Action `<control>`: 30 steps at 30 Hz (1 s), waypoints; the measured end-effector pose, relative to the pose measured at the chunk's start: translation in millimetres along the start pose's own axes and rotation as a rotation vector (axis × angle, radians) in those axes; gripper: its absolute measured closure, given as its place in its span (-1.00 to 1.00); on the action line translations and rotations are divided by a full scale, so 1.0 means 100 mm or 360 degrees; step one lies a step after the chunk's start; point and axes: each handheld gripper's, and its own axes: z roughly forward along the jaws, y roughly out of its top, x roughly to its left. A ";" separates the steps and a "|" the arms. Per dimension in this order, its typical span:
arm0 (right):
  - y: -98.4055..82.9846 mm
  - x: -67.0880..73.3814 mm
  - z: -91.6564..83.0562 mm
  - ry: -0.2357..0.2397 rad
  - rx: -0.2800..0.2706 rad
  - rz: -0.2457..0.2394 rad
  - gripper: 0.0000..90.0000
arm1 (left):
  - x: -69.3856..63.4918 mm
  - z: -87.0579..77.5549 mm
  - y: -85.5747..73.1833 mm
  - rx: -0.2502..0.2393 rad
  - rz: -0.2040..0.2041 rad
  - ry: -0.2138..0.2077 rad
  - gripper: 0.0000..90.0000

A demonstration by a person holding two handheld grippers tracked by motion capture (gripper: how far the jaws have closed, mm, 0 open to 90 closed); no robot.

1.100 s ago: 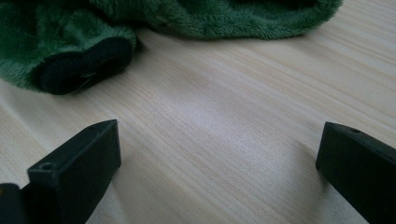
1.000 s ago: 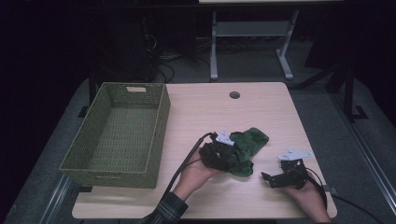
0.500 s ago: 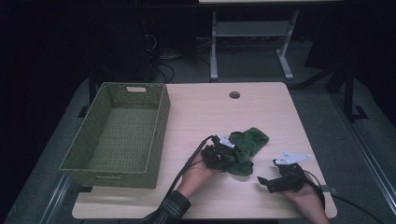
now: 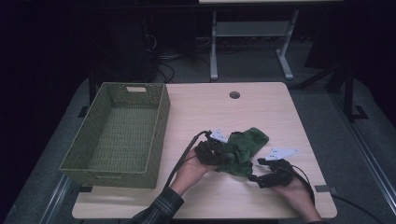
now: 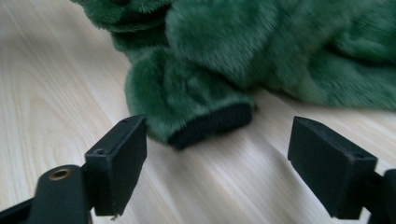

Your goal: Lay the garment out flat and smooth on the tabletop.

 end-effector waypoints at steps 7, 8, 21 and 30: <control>0.09 0.06 0.15 0.0051 0.0036 -0.0061 0.10 | 0.01 -0.09 0.00 -0.0078 -0.0014 -0.0021 0.88; 0.09 0.06 0.15 0.0051 0.0036 -0.0061 0.10 | 0.01 -0.10 0.00 -0.0078 -0.0002 -0.0023 0.88; 0.07 0.00 -0.10 -0.0029 0.0019 -0.0093 0.70 | 0.07 -0.35 -0.12 -0.0125 -0.0022 -0.0007 0.89; -0.07 -0.13 -0.32 -0.0123 0.0010 -0.0035 0.70 | 0.12 -0.45 -0.41 -0.0091 -0.0072 -0.0006 0.90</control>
